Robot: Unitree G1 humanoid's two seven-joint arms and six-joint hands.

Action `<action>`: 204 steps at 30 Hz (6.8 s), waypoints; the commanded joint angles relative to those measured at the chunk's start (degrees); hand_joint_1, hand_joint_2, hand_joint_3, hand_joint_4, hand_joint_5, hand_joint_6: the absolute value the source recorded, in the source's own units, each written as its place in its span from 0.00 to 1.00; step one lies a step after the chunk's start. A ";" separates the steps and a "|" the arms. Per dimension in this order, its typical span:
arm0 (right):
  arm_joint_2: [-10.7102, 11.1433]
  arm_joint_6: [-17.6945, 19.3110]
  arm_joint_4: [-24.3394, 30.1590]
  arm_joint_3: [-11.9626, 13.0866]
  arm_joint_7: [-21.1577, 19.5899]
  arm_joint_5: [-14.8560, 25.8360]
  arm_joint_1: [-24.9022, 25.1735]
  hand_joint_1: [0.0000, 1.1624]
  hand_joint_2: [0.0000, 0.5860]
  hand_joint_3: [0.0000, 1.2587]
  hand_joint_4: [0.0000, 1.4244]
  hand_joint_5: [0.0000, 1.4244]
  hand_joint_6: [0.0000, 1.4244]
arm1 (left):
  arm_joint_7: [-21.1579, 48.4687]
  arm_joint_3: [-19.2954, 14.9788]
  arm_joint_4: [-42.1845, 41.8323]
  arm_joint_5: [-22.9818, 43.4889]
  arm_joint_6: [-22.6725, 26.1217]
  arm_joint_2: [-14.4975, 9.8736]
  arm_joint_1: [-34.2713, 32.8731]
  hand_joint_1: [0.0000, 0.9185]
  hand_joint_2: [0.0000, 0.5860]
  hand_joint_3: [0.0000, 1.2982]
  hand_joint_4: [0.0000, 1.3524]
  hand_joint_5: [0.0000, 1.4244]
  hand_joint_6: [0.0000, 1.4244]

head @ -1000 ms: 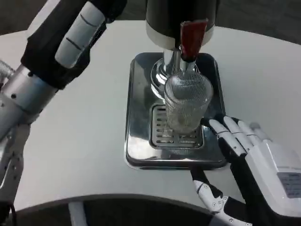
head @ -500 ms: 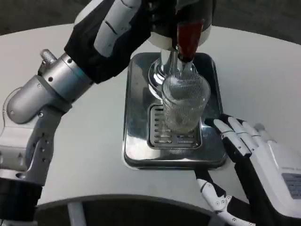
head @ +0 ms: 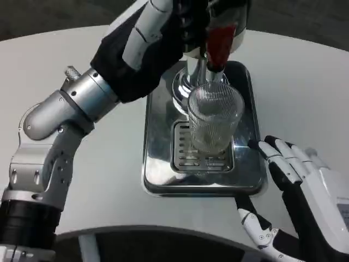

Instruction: Grasp the cup under the faucet to collect the drink, then remove the cup.

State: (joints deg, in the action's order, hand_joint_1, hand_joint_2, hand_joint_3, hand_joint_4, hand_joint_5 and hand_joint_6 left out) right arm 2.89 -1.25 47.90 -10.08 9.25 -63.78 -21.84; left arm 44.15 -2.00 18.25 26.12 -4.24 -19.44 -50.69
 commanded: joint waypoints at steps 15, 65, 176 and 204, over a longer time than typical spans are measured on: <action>-0.91 0.19 1.62 -1.26 -0.54 -1.02 -1.53 0.28 0.77 0.12 0.05 0.06 0.05 | 5.51 -0.53 -0.87 -2.13 0.22 -0.16 1.27 0.00 0.20 0.00 0.00 0.00 0.00; -3.91 -4.70 -5.36 2.35 -1.78 6.99 2.26 0.33 0.67 0.09 0.04 0.05 0.06 | -1.76 8.31 -5.11 -31.07 -39.15 -15.58 3.00 0.00 0.18 0.00 0.00 0.02 0.00; -5.96 9.81 -68.88 3.04 -32.84 42.93 48.56 0.96 0.27 0.48 0.58 0.63 0.82 | -14.74 -4.09 -6.66 -24.18 -42.77 -14.90 12.73 0.00 0.29 0.00 0.00 0.01 0.00; -7.99 10.34 -56.10 -0.80 -36.70 36.91 40.39 0.99 0.17 0.56 0.66 0.68 0.94 | -19.56 -7.94 -9.47 -29.60 -39.82 -16.32 17.93 0.00 0.28 0.00 0.00 0.00 0.00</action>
State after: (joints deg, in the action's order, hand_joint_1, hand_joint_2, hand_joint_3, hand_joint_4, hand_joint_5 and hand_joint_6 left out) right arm -3.99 8.77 -11.96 -10.14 -27.34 -27.01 20.44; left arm 26.77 -8.24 10.37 -1.10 -45.25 -34.19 -35.10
